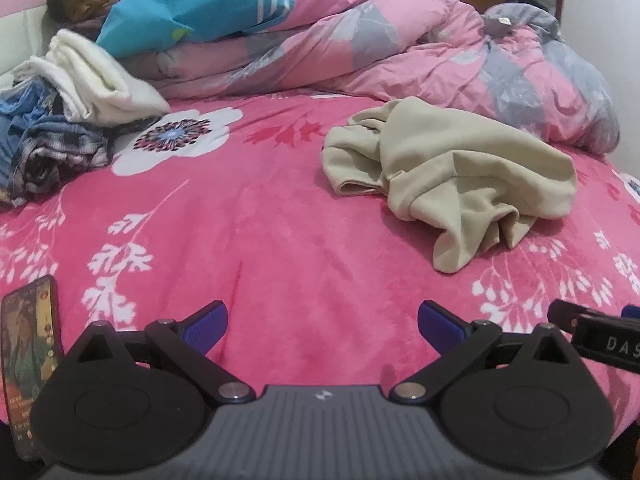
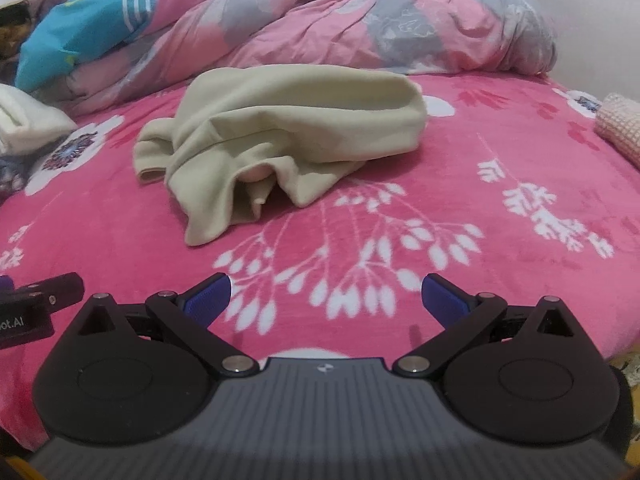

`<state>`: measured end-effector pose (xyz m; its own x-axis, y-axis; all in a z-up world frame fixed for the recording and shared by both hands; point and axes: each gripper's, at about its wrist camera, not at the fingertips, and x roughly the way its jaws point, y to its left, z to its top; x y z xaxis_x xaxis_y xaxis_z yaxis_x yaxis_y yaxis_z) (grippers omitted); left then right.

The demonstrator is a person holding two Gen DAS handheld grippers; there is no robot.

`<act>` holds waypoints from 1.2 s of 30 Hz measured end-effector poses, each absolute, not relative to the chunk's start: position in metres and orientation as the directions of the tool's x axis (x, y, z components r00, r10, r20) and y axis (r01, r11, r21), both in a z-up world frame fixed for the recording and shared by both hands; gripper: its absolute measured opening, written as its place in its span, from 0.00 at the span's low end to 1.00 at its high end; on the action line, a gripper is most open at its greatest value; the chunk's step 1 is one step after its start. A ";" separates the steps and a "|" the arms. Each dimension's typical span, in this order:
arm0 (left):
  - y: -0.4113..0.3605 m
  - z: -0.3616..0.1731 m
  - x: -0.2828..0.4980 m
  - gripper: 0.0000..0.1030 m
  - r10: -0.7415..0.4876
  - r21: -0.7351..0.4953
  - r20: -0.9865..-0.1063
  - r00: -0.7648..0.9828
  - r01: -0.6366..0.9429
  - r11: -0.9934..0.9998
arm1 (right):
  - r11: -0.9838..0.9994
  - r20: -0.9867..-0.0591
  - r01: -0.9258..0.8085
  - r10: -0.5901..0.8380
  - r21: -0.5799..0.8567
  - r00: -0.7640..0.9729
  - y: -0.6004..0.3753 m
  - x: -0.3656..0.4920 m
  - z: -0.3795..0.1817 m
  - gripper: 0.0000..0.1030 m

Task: Fold clothes
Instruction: 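Move both tools toward the crumpled beige hoodie on the bed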

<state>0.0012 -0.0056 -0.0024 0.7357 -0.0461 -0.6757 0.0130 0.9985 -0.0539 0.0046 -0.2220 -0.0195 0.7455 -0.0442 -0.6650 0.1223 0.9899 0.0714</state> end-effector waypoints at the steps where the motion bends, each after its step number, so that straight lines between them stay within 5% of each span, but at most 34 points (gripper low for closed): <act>1: -0.005 -0.002 0.001 1.00 -0.043 -0.056 -0.677 0.735 0.006 0.998 | 0.989 -0.669 0.127 -0.047 0.072 0.742 -0.223 0.005 -0.019 0.99; 36: 0.005 -0.001 0.000 1.00 -0.007 -0.057 -0.663 0.749 -0.041 0.998 | 0.995 -0.672 0.101 -0.068 0.011 0.738 -0.209 0.012 -0.010 0.99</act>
